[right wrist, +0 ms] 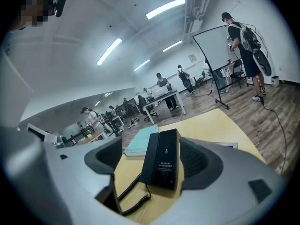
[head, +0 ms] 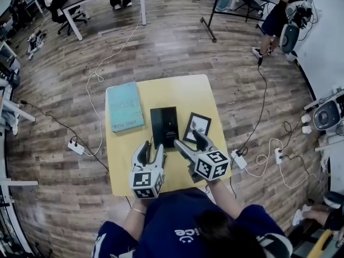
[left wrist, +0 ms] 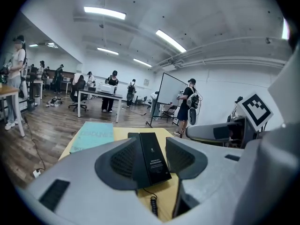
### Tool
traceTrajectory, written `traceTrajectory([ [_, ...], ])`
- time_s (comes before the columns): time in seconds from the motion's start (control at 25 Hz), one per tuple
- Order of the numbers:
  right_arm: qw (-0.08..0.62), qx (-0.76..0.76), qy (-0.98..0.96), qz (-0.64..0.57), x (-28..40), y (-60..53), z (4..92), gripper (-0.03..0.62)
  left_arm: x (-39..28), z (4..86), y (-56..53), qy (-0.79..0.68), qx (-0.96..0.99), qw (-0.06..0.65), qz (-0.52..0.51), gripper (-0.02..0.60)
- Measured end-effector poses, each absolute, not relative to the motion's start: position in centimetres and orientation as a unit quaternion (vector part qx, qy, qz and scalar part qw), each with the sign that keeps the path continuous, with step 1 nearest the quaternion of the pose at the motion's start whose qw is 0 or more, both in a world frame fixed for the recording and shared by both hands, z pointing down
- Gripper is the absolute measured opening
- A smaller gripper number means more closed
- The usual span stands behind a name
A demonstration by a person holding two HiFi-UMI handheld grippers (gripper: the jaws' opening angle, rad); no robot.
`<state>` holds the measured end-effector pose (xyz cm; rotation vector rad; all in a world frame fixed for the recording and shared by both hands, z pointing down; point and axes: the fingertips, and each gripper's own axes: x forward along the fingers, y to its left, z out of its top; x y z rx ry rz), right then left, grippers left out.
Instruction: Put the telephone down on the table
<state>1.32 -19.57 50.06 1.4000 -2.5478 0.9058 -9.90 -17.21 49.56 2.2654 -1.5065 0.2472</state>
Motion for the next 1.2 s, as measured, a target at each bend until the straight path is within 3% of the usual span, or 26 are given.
traceTrajectory([
  [0.32, 0.074, 0.464, -0.838, 0.279, 0.4, -16.5, 50.6, 0.359, -9.1, 49.6, -15.0, -0.516, 0.827, 0.201, 0.101, 0.183],
  [0.68, 0.066, 0.471, -0.844, 0.248, -0.4, -15.3, 49.7, 0.095, -9.1, 49.2, -13.7, -0.495, 0.838, 0.217, 0.076, 0.177],
  [0.8, 0.067, 0.472, -0.844, 0.246, -0.9, -14.9, 50.0, 0.018, -9.8, 49.2, -13.3, -0.514, 0.828, 0.209, 0.078, 0.07],
  [0.96, 0.079, 0.464, -0.849, 0.242, -1.7, -14.4, 50.2, 0.009, -10.3, 49.1, -13.0, -0.518, 0.828, 0.199, 0.082, 0.005],
  [1.2, 0.089, 0.469, -0.846, 0.237, -2.1, -14.1, 50.6, 0.008, -10.3, 49.3, -12.8, -0.509, 0.832, 0.205, 0.082, 0.003],
])
